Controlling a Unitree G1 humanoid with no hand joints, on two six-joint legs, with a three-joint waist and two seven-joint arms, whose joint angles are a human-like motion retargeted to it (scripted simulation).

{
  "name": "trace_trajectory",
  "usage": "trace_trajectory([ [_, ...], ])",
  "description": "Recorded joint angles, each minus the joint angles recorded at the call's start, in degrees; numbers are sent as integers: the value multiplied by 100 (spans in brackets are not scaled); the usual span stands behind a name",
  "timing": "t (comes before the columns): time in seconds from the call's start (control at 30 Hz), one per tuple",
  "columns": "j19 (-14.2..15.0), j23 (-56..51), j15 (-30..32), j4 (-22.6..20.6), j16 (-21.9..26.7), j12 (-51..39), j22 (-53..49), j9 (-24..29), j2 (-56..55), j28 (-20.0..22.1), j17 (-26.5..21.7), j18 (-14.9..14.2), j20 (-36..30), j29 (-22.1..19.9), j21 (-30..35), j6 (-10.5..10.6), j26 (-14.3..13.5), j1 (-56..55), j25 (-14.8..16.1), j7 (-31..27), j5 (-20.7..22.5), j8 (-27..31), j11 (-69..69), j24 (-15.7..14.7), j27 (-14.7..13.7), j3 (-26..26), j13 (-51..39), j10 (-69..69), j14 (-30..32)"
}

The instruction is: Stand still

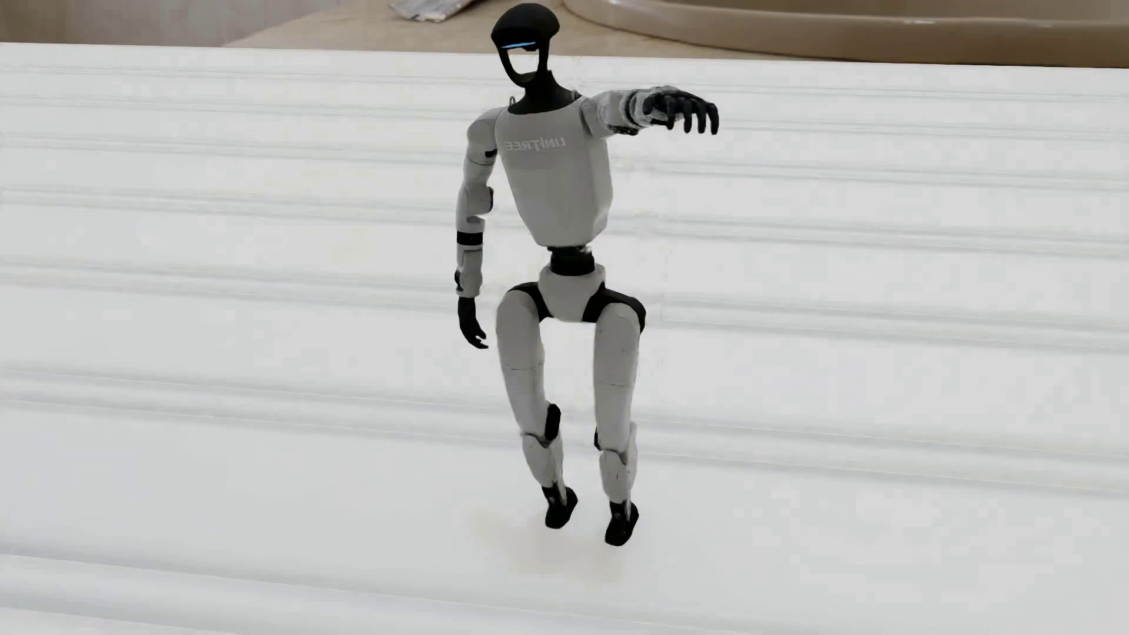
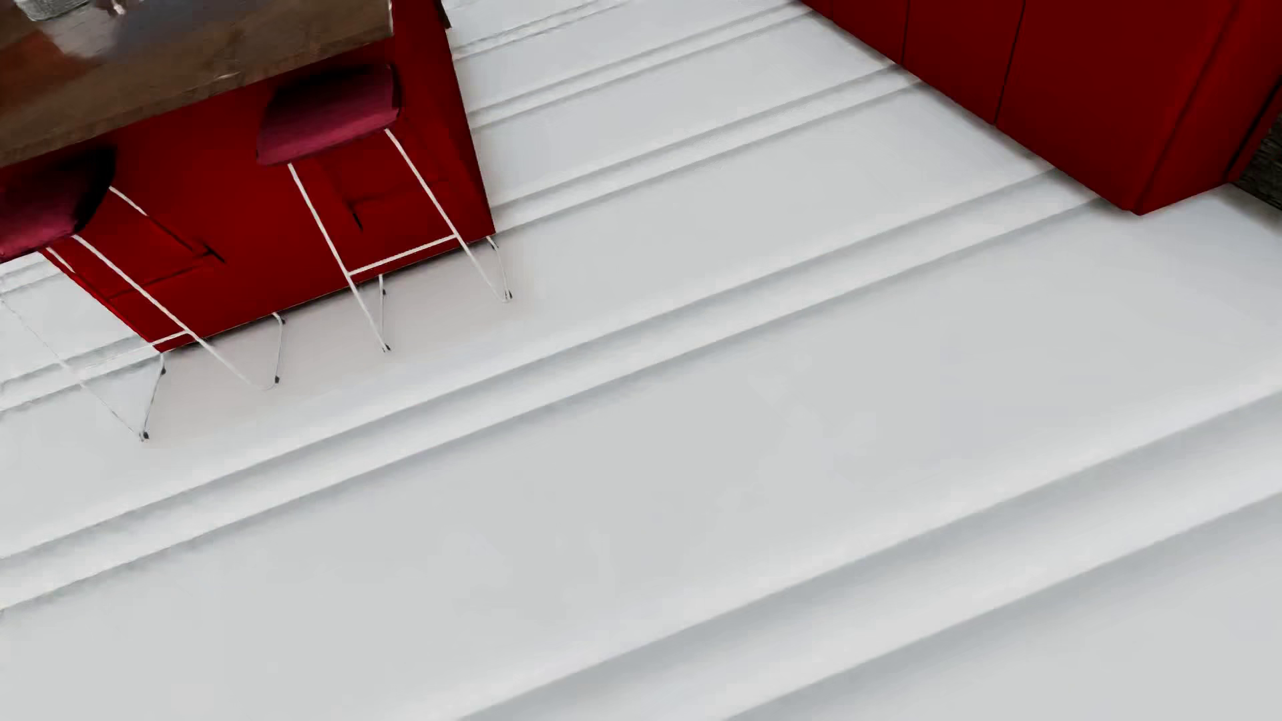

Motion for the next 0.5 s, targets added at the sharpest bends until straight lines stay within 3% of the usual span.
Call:
trace_trajectory([
  [0.07, 0, 4, -26, -12, -161, 390, 0, -38, -7, 0, 93, 0, 0, 0, 150, -70, 0, 5, 0, 0, -18, 0, 11, 0, 0, 248, 75, -17, 44],
  [0.23, 0, 398, 20, -24, -1104, 2645, -181, -69, 57, 0, 306, 0, 0, 0, 795, -340, 0, 19, 0, 0, -53, 0, -96, 0, 0, 678, -355, -21, 59],
  [0.4, 0, 85, 135, 6, -2328, 4960, -292, -49, 110, 0, 735, 0, 0, 0, -105, -810, 0, 8, 0, 0, -45, 0, -188, 0, 0, 693, -751, -2, -1],
  [0.5, 0, 40, 195, 40, -2986, 5980, -249, -10, 104, 0, 963, 0, 0, 0, 100, -1091, 0, -13, 0, 0, -21, 0, -240, 0, 0, 897, -850, 1, -34],
])
